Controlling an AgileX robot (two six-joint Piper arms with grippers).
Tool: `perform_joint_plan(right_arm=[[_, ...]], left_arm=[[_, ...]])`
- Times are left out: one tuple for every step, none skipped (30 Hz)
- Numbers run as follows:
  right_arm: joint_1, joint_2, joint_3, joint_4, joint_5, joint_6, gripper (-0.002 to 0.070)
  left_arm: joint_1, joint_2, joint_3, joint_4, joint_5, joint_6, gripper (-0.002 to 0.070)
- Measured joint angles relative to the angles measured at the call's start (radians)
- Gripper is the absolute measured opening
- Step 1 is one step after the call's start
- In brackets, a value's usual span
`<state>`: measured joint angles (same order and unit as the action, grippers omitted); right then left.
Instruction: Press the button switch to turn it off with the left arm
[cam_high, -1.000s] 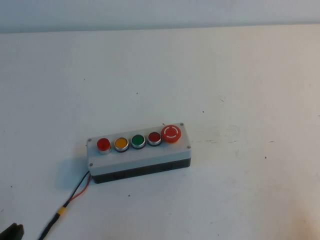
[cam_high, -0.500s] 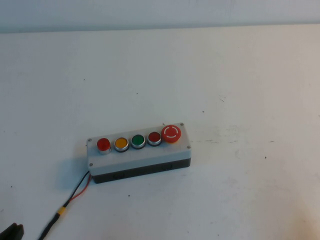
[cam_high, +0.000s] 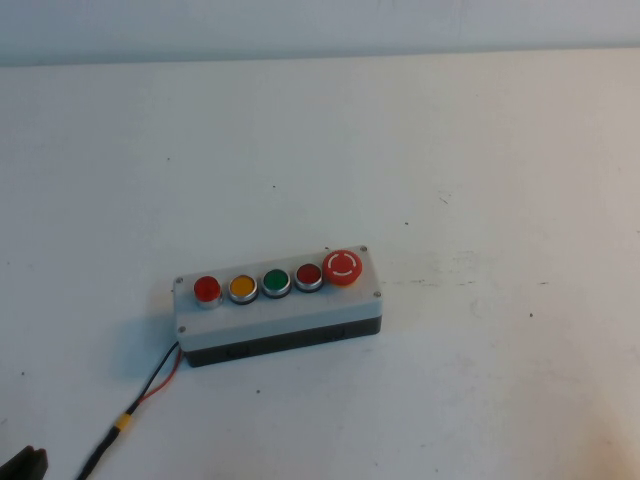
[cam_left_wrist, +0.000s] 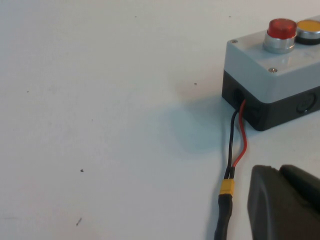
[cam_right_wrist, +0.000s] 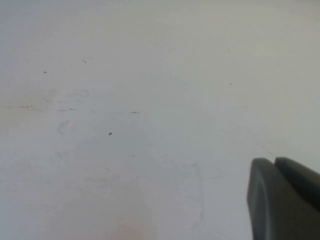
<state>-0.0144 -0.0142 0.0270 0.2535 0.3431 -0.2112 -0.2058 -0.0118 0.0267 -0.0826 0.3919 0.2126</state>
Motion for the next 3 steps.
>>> perform_joint_plan(right_arm=[[0.0, 0.0, 0.0, 0.0, 0.0, 0.0, -0.0016], [0.0, 0.0, 0.0, 0.0, 0.0, 0.0, -0.0016], [0.0, 0.0, 0.0, 0.0, 0.0, 0.0, -0.0016]], left_arm=[[0.0, 0.0, 0.0, 0.0, 0.0, 0.0, -0.0002], [0.0, 0.0, 0.0, 0.0, 0.0, 0.0, -0.0002], [0.0, 0.0, 0.0, 0.0, 0.0, 0.0, -0.0002]])
